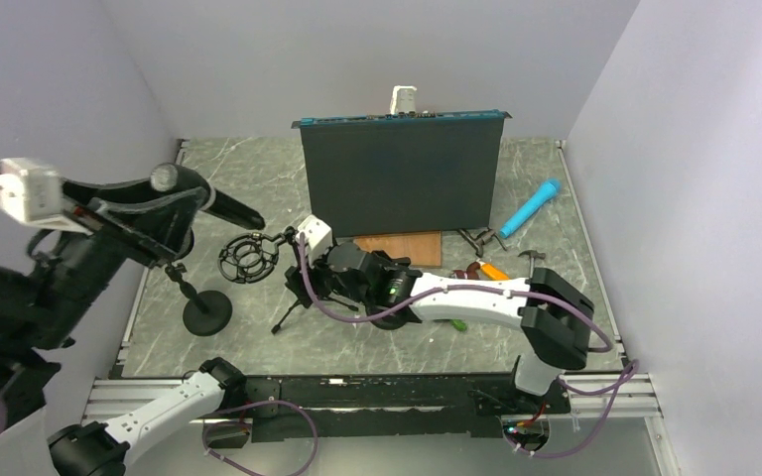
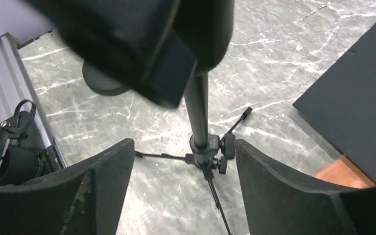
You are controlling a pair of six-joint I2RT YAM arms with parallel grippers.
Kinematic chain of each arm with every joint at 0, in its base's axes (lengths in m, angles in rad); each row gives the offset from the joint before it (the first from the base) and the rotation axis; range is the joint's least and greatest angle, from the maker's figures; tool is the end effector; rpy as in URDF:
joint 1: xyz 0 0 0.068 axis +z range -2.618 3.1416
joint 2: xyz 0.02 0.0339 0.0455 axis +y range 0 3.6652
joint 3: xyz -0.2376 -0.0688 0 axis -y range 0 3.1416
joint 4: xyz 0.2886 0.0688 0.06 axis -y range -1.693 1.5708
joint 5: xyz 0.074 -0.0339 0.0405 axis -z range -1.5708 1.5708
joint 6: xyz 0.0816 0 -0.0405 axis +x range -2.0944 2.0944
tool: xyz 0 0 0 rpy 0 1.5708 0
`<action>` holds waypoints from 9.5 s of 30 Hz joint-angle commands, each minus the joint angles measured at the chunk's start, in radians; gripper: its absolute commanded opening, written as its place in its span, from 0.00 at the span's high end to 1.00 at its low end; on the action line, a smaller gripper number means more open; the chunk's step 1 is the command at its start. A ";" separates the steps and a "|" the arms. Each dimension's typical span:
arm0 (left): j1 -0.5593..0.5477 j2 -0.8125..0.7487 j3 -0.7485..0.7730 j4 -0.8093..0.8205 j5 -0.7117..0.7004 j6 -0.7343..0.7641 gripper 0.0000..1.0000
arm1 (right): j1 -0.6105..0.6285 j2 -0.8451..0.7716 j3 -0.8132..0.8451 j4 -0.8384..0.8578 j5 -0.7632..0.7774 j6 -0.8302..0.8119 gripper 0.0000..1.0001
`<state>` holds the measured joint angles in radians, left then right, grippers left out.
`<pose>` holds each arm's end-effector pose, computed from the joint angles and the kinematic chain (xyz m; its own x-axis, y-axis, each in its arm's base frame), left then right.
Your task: Remove the microphone from the stand
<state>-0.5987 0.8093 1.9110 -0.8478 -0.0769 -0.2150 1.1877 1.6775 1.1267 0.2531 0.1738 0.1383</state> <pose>0.0724 -0.0418 0.6090 0.0959 -0.3230 -0.9415 0.5332 0.8154 -0.2254 0.1888 0.4308 0.2046 -0.2260 -0.1976 -0.9539 -0.8285 0.5540 0.0816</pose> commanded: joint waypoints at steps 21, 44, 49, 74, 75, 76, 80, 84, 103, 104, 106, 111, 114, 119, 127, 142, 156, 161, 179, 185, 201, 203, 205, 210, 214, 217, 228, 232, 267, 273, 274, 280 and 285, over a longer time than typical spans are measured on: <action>0.001 -0.009 -0.248 0.159 0.319 -0.197 1.00 | 0.004 -0.473 0.166 -0.386 -0.206 0.027 0.09; 0.001 0.019 -0.388 0.254 0.559 -0.285 1.00 | 0.000 -0.481 0.188 -0.345 -0.309 0.125 0.59; 0.001 0.022 -0.383 0.254 0.553 -0.289 0.80 | 0.000 -0.489 0.191 -0.345 -0.314 0.135 0.78; 0.001 -0.105 -0.413 0.109 0.286 -0.199 0.01 | -0.147 -0.796 0.024 -0.410 0.890 -0.205 1.00; 0.001 -0.105 -0.418 0.110 0.282 -0.202 0.01 | -0.223 -0.802 0.015 -0.449 0.847 -0.163 1.00; 0.001 -0.107 -0.425 0.113 0.282 -0.208 0.01 | -0.328 -0.802 0.011 -0.496 0.785 -0.095 1.00; 0.001 -0.102 -0.440 0.123 0.311 -0.215 0.01 | -0.731 -0.734 -0.005 -0.609 0.560 0.070 1.00; 0.001 -0.108 -0.460 0.123 0.307 -0.225 0.01 | -0.991 -0.541 0.016 -0.662 0.360 0.216 1.00; 0.000 -0.194 -0.553 0.113 0.307 -0.271 0.01 | -1.391 -0.017 0.117 -0.624 0.206 0.561 1.00; 0.000 -0.196 -0.553 0.110 0.302 -0.270 0.01 | -1.396 -0.014 0.113 -0.613 0.207 0.567 1.00; 0.000 -0.200 -0.557 0.115 0.299 -0.273 0.01 | -1.403 -0.005 0.107 -0.593 0.200 0.575 1.00; 0.001 -0.195 -0.562 0.113 0.307 -0.274 0.01 | -1.411 0.040 0.119 -0.566 0.210 0.589 1.00; 0.001 -0.201 -0.569 0.115 0.295 -0.282 0.01 | -1.412 0.073 0.134 -0.554 0.217 0.588 0.99; 0.001 -0.206 -0.577 0.112 0.293 -0.286 0.01 | -1.413 0.137 0.159 -0.551 0.214 0.595 0.93; 0.001 -0.195 -0.568 0.068 0.249 -0.267 0.01 | -1.413 0.181 0.141 -0.519 0.174 0.588 0.76; 0.001 -0.200 -0.602 0.059 0.253 -0.278 0.01 | -1.411 0.139 0.079 -0.503 0.124 0.563 0.38; 0.001 -0.200 -0.601 0.062 0.283 -0.281 0.01 | -1.367 -0.281 -0.131 -0.573 0.139 0.482 0.21; 0.000 -0.193 -0.601 0.060 0.279 -0.271 0.01 | -1.203 -0.468 -0.156 -0.615 0.186 0.421 0.20; 0.001 -0.163 -0.526 -0.089 0.124 -0.158 0.02 | -0.571 -0.567 0.058 -0.494 -0.473 0.038 0.08; 0.001 -0.164 -0.520 -0.127 0.101 -0.137 0.03 | -0.408 -0.388 0.181 -0.479 -0.699 -0.088 0.01; 0.000 -0.205 -0.517 -0.158 0.080 -0.154 0.03 | -0.327 0.044 0.381 -0.306 -1.073 -0.245 0.11; 0.001 -0.215 -0.521 -0.153 0.080 -0.161 0.03 | -0.317 0.071 0.384 -0.267 -1.054 -0.232 0.15; 0.002 -0.222 -0.523 -0.156 0.080 -0.166 0.03 | -0.306 0.080 0.360 -0.193 -1.035 -0.209 0.17; 0.000 -0.232 -0.531 -0.162 0.080 -0.174 0.03 | -0.278 0.087 0.291 -0.019 -0.958 -0.155 0.28; 0.001 -0.236 -0.539 -0.157 0.084 -0.178 0.03 | -0.251 0.090 0.250 0.057 -0.887 -0.142 0.42; 0.001 -0.235 -0.536 -0.159 0.086 -0.179 0.03 | -0.243 0.079 0.213 0.103 -0.821 -0.113 0.52; 0.000 -0.239 -0.553 -0.148 0.088 -0.181 0.03 | -0.114 -0.018 0.082 0.178 -0.393 -0.123 0.96; 0.002 -0.247 -0.563 -0.141 0.085 -0.185 0.03 | -0.026 -0.052 -0.027 0.303 -0.121 -0.104 1.00; 0.000 -0.241 -0.593 -0.133 0.045 -0.170 0.02 | 0.207 -0.193 -0.147 -0.027 0.043 -0.167 0.00; 0.001 -0.234 -0.599 -0.118 0.035 -0.159 0.02 | -0.017 -0.281 -0.111 -0.228 -0.440 -0.103 0.00; 0.001 -0.234 -0.599 -0.118 0.031 -0.156 0.02 | -0.053 -0.278 -0.091 -0.263 -0.504 -0.108 0.00; 0.001 -0.239 -0.598 -0.121 0.022 -0.153 0.02 | -0.197 -0.139 0.157 -0.526 -0.778 -0.207 0.04; 0.001 -0.251 -0.593 -0.123 0.029 -0.162 0.02 | -0.261 0.003 0.311 -0.619 -0.932 -0.259 0.16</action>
<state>-0.5987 0.5648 1.3121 -1.0073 -0.0353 -0.3820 0.9596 1.6089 1.3327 -0.2485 -0.5476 -0.0586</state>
